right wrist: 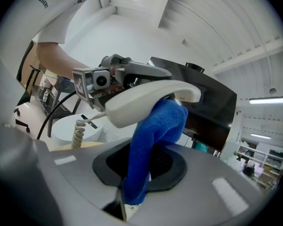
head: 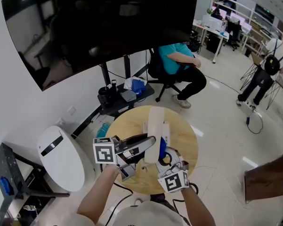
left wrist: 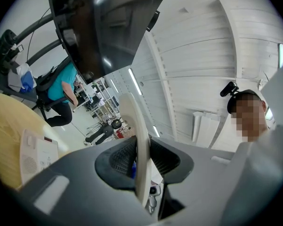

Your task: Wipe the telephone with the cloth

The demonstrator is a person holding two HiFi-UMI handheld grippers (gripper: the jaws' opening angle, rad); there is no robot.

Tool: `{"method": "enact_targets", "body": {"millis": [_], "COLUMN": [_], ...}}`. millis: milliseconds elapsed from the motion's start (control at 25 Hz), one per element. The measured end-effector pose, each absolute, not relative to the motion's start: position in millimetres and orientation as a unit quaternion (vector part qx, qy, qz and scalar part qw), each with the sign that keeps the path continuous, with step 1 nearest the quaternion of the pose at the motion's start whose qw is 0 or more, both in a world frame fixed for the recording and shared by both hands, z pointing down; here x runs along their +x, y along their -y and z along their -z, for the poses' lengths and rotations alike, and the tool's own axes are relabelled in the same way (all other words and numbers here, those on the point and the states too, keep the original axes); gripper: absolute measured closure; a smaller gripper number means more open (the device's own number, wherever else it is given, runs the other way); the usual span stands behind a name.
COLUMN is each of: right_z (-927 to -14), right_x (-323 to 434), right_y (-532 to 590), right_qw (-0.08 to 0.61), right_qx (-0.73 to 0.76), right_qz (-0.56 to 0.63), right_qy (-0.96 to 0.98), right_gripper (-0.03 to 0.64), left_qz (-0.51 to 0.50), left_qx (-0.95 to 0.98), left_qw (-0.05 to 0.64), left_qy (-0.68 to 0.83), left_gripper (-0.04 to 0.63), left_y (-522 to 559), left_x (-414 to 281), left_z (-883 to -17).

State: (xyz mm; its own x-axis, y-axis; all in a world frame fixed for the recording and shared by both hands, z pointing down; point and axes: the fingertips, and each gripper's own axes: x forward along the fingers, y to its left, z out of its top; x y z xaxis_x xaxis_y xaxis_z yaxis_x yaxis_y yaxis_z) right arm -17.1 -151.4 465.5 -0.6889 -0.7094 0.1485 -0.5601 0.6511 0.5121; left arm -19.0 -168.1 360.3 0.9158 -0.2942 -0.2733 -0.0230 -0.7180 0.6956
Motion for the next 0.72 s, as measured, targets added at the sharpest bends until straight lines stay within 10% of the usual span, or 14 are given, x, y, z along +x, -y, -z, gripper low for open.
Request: {"method": "enact_targets", "body": {"millis": [720], "right_z": [-514.7], "right_x": [-24.7], "right_y": [116.5], "right_qw": [0.177], "right_qx": [0.349], "right_qz": [0.146], "right_qy": [0.909], "right_gripper": [0.555], "left_qz": [0.205], "left_qx": [0.896], "left_qw": [0.378], "left_qy": [0.108], "left_gripper": [0.509], "left_y": [190.0], "left_x": [-20.8], "left_z": [-370.6]}}
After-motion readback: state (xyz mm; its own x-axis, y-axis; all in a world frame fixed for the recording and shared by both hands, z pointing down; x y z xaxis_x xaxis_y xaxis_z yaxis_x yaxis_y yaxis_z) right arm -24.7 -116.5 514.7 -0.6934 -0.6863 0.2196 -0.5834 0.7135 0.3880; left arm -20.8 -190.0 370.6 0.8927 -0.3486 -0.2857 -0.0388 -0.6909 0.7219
